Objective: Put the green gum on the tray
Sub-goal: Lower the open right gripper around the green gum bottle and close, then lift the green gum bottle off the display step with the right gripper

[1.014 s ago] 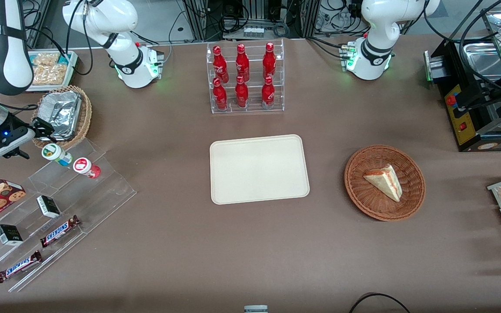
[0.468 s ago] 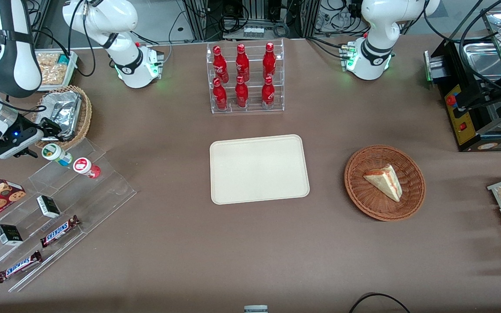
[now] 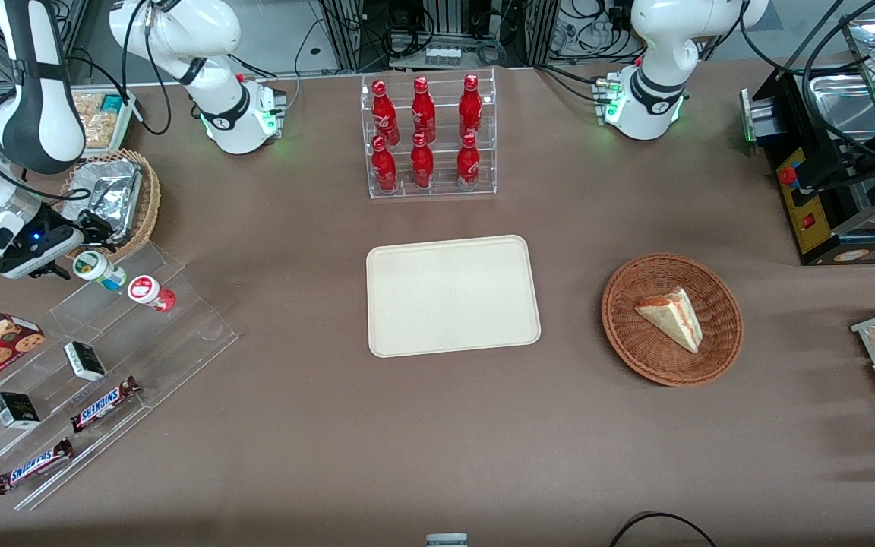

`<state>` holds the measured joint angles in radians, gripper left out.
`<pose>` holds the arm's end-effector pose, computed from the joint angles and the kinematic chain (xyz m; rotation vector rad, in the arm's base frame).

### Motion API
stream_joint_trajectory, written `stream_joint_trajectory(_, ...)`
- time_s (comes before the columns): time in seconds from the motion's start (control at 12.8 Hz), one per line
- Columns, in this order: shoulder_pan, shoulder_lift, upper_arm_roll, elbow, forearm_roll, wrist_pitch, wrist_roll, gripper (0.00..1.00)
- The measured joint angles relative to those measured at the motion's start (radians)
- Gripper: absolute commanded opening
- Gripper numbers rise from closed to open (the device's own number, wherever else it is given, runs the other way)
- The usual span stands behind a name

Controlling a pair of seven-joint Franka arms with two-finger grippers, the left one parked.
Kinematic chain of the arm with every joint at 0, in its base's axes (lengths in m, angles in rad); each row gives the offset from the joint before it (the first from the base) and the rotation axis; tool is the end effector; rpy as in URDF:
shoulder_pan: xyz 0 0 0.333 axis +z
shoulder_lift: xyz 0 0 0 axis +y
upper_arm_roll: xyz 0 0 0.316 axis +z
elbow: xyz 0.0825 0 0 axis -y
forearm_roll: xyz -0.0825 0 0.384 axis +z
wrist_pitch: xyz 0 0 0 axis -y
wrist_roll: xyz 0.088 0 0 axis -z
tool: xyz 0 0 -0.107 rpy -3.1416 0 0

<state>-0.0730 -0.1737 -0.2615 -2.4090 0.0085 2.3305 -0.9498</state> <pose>0.4513 -0.1573 0.3857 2.9802 0.9407 0.1597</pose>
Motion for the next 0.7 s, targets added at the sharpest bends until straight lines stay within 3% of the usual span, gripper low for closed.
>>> stream_joint_trajectory(0.16, 0.0, 0.006, 0.0, -0.001, 0.0, 0.006, 0.0, 0.99)
stream_joint_trajectory(0.31, 0.0, 0.007, 0.0, -0.003, 0.0, 0.009, 0.0, 0.92)
stream_joint_trajectory(0.39, 0.0, 0.007, 0.0, -0.003, 0.0, 0.01, 0.0, 0.75)
stream_joint_trajectory(0.55, 0.0, 0.007, -0.001, -0.003, 0.0, 0.01, 0.0, 0.02)
stream_joint_trajectory(0.7, 0.0, 0.007, -0.001, -0.003, 0.0, 0.011, 0.0, 0.0)
